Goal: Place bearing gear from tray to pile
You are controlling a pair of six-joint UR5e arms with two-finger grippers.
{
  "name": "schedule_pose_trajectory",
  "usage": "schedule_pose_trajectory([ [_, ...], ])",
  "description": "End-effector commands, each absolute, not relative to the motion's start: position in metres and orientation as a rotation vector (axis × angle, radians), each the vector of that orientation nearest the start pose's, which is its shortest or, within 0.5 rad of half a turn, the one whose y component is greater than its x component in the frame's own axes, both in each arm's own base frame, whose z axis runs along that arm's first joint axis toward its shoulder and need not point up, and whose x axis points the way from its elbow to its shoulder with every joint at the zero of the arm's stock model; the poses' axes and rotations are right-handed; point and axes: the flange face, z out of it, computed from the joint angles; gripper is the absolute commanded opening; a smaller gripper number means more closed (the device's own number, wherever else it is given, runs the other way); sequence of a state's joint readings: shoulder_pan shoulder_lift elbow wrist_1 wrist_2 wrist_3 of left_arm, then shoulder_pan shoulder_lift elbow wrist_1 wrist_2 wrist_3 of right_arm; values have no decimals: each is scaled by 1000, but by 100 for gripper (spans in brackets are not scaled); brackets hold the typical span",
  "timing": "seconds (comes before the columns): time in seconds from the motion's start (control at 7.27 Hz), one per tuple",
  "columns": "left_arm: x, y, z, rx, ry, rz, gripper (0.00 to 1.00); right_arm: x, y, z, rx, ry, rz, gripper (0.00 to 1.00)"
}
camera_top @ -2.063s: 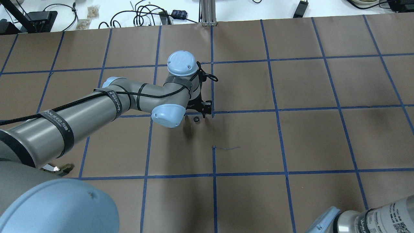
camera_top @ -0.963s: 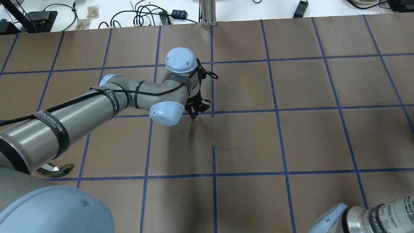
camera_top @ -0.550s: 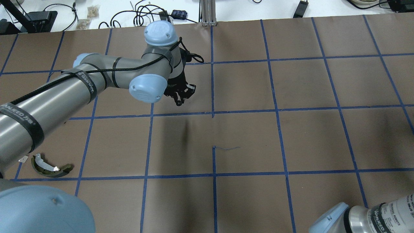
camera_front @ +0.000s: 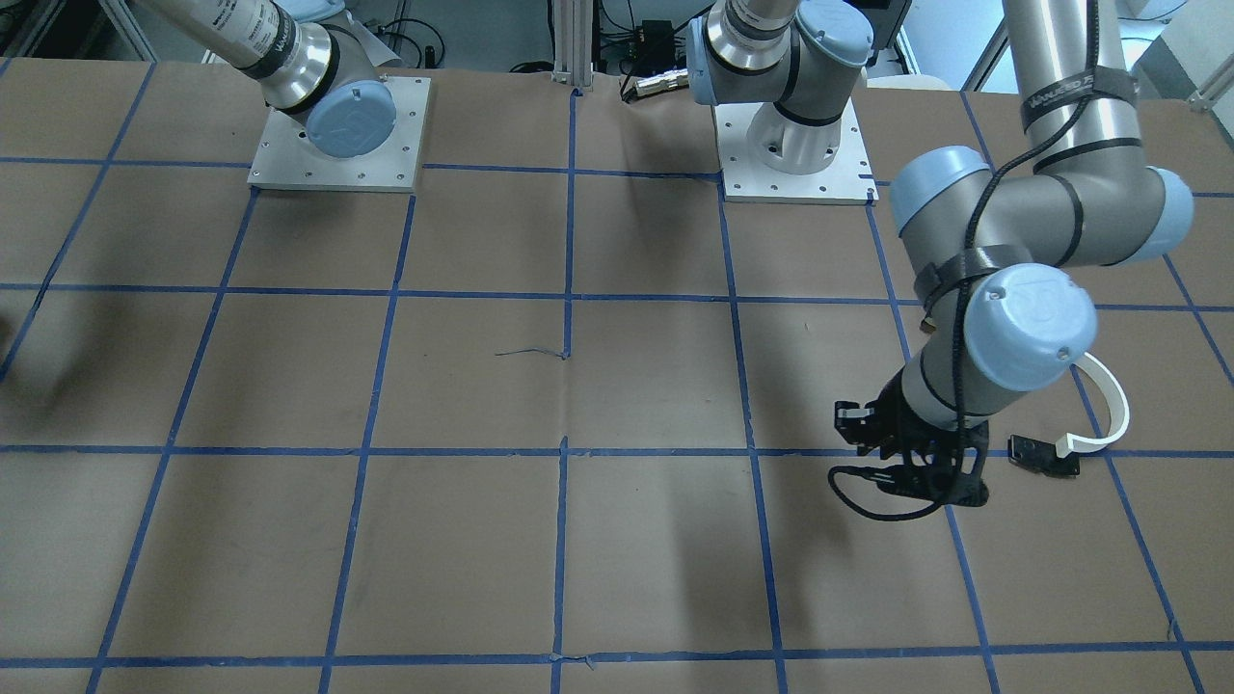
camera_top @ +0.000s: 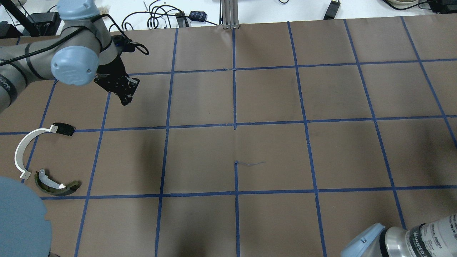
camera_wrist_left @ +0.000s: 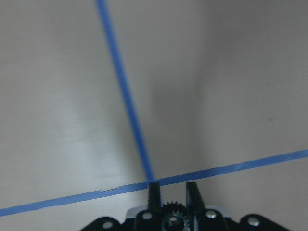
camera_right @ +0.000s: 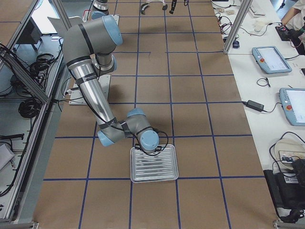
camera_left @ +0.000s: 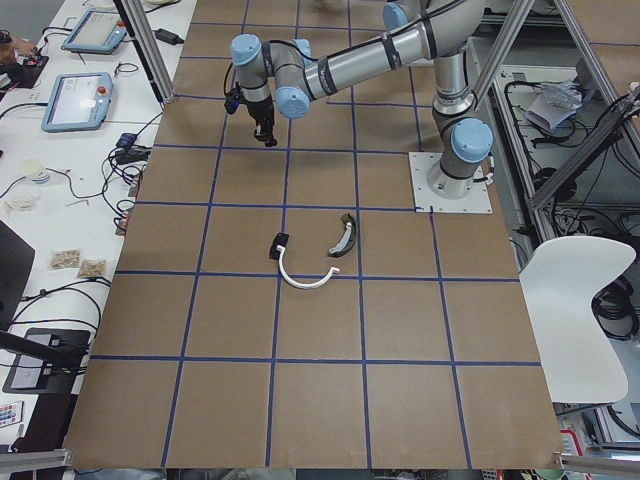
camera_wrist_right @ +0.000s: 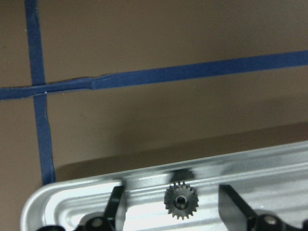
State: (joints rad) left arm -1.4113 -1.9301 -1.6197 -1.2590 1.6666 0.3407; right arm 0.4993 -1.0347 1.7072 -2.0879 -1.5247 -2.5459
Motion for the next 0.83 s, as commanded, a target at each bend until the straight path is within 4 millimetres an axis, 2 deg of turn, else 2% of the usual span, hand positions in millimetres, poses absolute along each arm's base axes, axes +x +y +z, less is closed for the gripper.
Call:
schedule_pose_trajectory([
  [0.0,56,-597,301,302,3059,203,0,-467,-412,172,-2045,2212,-120,3],
  [0.14,108,-588,300,306,3080,212,0,-467,-413,175,-2048,2215,-118,0],
  [0.28,142,-575,296,319,3096,235,0,-468,-417,190,-2057,2234,-108,0],
  [0.41,176,-558,283,352,3110,259,0,-461,-419,230,-2089,2263,-95,0],
  [0.55,216,-536,271,326,3141,281,0,-443,-424,255,-2065,2276,-96,0],
  [0.69,243,-519,258,238,3191,285,0,-432,-431,274,-2091,2288,-77,0],
])
